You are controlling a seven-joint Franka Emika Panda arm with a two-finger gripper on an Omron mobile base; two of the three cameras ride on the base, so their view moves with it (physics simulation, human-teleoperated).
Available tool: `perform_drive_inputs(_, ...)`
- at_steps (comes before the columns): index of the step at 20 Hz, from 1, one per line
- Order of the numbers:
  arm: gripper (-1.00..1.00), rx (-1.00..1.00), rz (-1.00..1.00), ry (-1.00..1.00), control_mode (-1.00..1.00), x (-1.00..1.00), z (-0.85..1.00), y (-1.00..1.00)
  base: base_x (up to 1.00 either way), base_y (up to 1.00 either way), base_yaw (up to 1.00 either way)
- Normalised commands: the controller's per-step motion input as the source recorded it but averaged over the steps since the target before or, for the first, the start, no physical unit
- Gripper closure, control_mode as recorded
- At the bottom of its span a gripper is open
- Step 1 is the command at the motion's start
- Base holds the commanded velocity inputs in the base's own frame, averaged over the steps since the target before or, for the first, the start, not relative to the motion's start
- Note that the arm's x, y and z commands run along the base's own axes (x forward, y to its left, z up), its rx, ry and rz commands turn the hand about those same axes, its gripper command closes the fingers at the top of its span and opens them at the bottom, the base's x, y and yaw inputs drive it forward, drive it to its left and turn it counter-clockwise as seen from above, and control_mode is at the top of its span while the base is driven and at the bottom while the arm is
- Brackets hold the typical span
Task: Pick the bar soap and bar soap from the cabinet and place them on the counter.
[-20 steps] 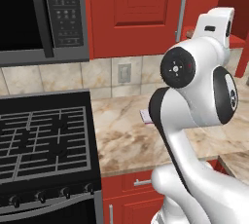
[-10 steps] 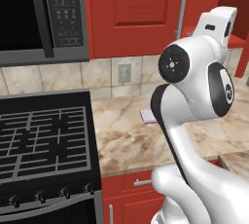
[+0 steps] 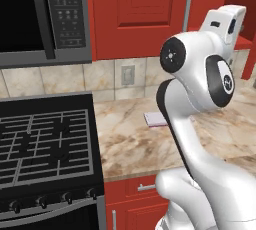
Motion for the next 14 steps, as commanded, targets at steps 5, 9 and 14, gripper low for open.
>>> perform_drive_inputs(5, -1.00, 0.01, -0.05, 0.00, -1.00, 0.15, -0.03, -0.07, 0.00, 0.00, 0.00)
perform_drive_inputs(9, -1.00, 0.03, -0.01, -0.02, -1.00, 0.19, -0.10, -0.04, 0.00, 0.00, 0.00)
perform_drive_inputs(14, -1.00, 0.04, 0.00, -0.06, -1.00, 0.15, -0.07, -0.05, 0.00, 0.00, 0.00)
